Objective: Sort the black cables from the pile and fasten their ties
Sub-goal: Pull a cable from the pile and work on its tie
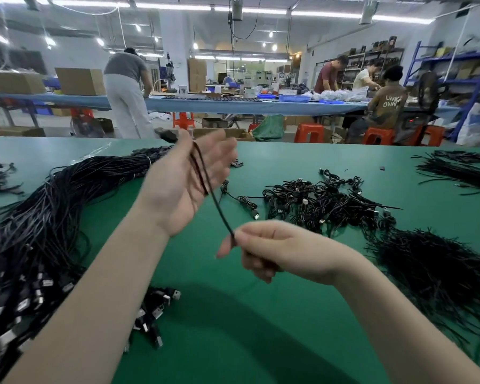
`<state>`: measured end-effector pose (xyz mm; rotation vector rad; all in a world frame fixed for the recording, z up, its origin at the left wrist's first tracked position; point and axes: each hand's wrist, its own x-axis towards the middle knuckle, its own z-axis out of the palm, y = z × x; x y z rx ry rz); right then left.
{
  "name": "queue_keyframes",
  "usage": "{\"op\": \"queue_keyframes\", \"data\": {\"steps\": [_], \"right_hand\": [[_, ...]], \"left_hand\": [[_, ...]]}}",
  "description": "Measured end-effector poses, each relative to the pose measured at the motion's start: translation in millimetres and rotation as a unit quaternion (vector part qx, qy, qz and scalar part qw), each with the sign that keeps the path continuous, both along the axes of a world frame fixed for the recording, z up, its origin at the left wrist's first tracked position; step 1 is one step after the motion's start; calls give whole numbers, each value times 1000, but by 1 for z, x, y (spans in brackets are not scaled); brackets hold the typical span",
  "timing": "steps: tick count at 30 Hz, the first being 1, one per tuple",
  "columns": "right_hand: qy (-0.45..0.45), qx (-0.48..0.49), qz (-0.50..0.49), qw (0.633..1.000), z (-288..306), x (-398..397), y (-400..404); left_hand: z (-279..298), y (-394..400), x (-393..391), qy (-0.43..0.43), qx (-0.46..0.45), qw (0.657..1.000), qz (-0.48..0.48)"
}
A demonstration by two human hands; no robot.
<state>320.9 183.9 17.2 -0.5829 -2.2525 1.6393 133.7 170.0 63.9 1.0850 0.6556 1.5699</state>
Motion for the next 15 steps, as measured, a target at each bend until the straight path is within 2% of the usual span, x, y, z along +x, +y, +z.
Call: {"op": "queue_keyframes", "data": {"steps": [2,3,4,5,6,7,8,9,10,11,13,15], "right_hand": [[-70,15,-21,997,-11,1,6],[-82,29,-75,993,-14,2,10],[-75,40,-146,986,-15,3,14],[-55,49,-220,973,-14,5,19],[-23,55,-284,957,-11,7,22],[11,64,-328,942,-7,9,24],[40,84,-348,933,-2,10,24],[62,108,-342,932,3,11,22],[84,122,-313,938,7,10,19],[104,120,-273,949,10,7,15],[121,74,-194,971,8,1,8],[63,49,-139,987,-1,-2,7]], "left_hand": [[11,-14,-13,-93,57,989,-97],[15,-20,-20,-87,68,984,-139],[16,-25,-26,-40,63,981,-180],[15,-28,-30,56,48,975,-211],[12,-29,-30,189,19,955,-228],[6,-29,-27,329,-21,914,-238],[0,-25,-23,432,-67,865,-245],[-8,-20,-15,480,-107,838,-238],[-14,-14,-6,480,-128,842,-208],[-18,-9,2,441,-136,872,-159],[-22,0,12,270,-132,951,-73],[-16,4,11,92,-87,991,-47]]}}
